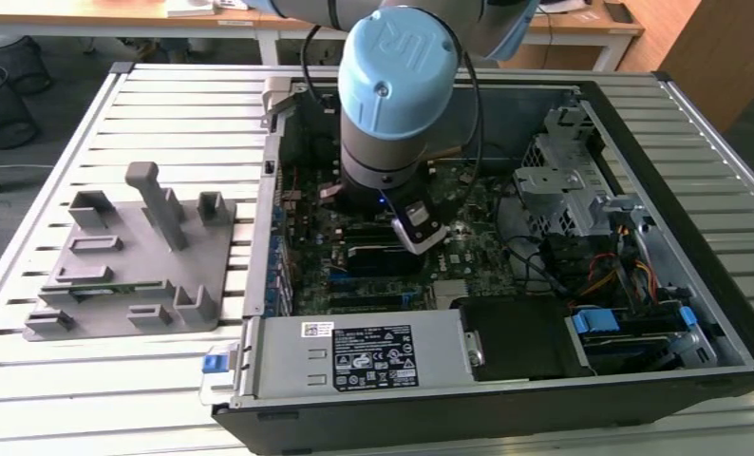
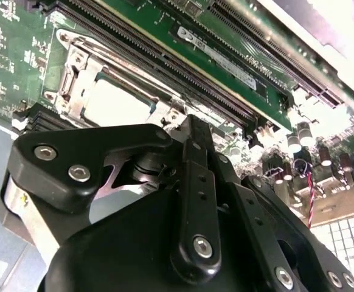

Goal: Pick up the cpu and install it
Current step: 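Install the second cpu locking lever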

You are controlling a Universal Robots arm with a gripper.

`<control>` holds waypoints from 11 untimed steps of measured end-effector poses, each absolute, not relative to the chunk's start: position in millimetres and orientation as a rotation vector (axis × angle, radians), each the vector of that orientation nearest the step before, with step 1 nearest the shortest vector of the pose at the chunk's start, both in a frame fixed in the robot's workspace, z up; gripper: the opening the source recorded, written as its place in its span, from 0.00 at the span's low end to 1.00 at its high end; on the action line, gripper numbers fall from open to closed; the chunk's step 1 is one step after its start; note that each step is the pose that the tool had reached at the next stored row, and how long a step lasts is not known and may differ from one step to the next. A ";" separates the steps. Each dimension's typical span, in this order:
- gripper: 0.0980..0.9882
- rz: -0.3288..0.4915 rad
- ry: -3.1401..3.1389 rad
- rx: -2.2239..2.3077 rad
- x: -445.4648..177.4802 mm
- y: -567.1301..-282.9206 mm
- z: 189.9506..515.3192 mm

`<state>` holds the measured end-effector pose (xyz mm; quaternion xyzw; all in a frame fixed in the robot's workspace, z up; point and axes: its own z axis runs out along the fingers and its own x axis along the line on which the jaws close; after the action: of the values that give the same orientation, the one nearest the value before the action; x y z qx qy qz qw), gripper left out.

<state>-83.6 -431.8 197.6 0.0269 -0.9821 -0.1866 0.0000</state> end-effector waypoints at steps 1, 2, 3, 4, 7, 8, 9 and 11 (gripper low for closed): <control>0.01 -0.586 -3.085 0.085 -83.6 -431.8 198.5; 0.01 -0.586 -3.085 0.085 -83.6 -431.8 199.4; 0.01 -0.586 -3.085 0.085 -83.6 -431.8 200.4; 0.01 -0.586 -3.085 0.085 -83.7 -431.8 201.9; 0.01 -0.587 -3.085 0.085 -83.6 -431.8 206.4; 0.01 -0.587 -3.085 0.085 -83.7 -431.8 208.1; 0.01 -0.588 -3.085 0.085 -83.6 -431.8 210.0; 0.01 -0.588 -3.085 0.085 -83.6 -431.8 213.6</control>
<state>-83.6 -431.8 213.6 0.0269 -0.9820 -0.1872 0.0000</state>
